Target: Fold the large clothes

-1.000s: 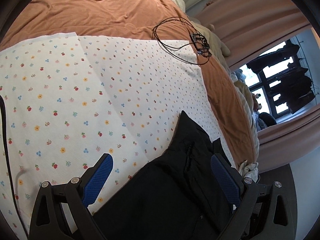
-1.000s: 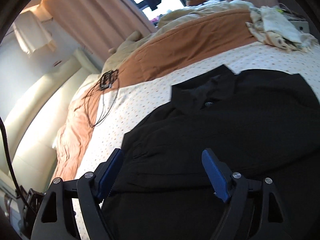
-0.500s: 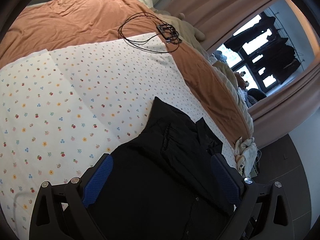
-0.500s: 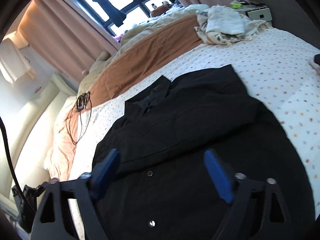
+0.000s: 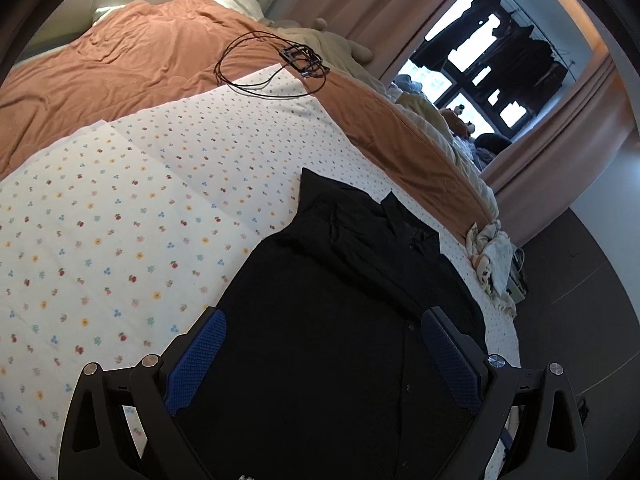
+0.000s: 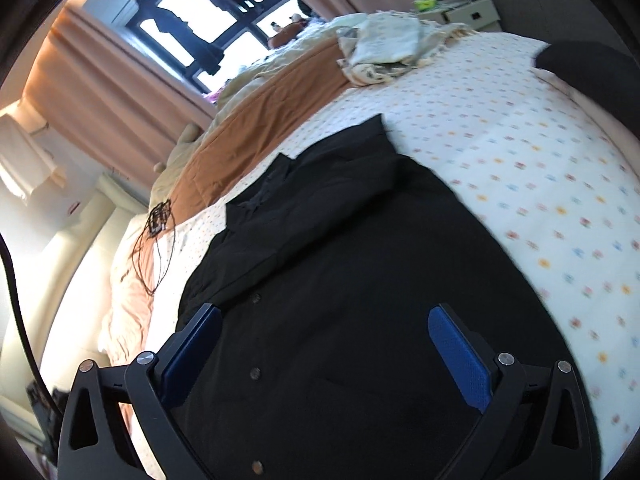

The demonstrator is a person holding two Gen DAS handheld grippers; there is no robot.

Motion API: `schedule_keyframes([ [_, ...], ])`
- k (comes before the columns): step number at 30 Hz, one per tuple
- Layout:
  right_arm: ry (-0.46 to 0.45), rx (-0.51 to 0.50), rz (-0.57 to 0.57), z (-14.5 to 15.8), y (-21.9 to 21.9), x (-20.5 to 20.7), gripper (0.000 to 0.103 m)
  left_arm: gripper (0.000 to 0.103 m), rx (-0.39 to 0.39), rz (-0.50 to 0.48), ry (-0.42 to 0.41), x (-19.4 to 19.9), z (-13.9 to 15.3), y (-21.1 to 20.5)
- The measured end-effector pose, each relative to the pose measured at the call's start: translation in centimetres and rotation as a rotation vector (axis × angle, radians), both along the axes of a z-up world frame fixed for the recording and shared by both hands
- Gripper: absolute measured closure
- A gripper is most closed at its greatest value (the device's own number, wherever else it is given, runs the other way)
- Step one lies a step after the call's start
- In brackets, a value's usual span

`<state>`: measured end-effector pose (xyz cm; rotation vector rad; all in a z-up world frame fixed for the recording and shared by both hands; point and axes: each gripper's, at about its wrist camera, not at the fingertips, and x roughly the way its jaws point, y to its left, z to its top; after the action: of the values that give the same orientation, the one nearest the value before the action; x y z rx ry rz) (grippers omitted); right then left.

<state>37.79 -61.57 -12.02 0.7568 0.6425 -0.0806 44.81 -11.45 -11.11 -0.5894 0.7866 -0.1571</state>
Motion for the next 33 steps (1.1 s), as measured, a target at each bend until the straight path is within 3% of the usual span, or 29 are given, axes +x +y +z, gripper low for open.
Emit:
schedule_keyframes([
  [7,0.024,-0.045,-0.039,0.6,-1.0,-5.7,0.000,0.005,0.078,-0.039,-0.006,-4.6,1.1,2.7],
  [14,0.041,-0.068,-0.018,1.7,-1.9,-11.1,0.000,0.008,0.076,-0.051,0.016,-9.1,0.8,4.8],
  [21,0.030,-0.071,0.003,2.3,-2.1,-16.2,0.002,0.017,0.021,-0.067,0.031,-13.9,0.3,6.2],
  [25,0.027,-0.049,0.035,1.7,-2.2,-18.6,0.016,0.029,-0.003,-0.066,0.040,-16.1,-0.2,7.2],
  [28,0.030,-0.020,0.048,0.8,-2.6,-20.1,0.018,0.036,-0.039,-0.072,0.062,-17.5,-1.0,7.8],
  [33,0.045,0.041,0.059,-1.4,-3.3,-22.1,0.024,0.038,-0.085,-0.086,0.105,-19.4,-2.9,8.8],
])
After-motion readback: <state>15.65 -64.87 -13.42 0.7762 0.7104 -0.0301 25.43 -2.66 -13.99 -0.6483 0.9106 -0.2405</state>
